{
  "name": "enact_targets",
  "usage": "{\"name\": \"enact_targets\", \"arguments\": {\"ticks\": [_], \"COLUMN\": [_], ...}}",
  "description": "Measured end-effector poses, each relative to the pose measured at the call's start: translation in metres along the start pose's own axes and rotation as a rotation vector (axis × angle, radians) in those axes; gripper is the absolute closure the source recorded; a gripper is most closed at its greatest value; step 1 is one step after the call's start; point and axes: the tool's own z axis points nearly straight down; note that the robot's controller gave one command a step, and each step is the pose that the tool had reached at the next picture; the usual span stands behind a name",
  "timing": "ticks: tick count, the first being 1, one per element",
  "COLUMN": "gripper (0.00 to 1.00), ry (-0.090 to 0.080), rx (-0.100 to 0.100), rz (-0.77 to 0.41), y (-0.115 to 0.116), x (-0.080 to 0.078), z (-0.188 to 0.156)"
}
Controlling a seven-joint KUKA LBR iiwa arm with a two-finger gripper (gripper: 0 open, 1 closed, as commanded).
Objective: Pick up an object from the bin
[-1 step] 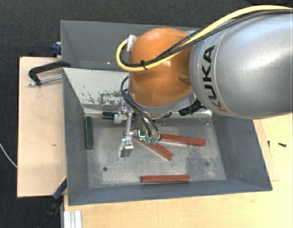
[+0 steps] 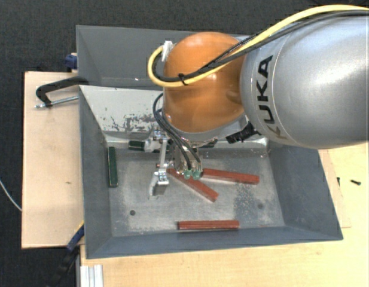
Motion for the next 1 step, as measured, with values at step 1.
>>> {"name": "enact_targets", "arguments": {"ticks": [1], "gripper": [0.0], "ry": [-0.004], "rx": [-0.001], "rz": [0.055], "y": [-0.0189], "x": [-0.0429], "z": [0.0829]}}
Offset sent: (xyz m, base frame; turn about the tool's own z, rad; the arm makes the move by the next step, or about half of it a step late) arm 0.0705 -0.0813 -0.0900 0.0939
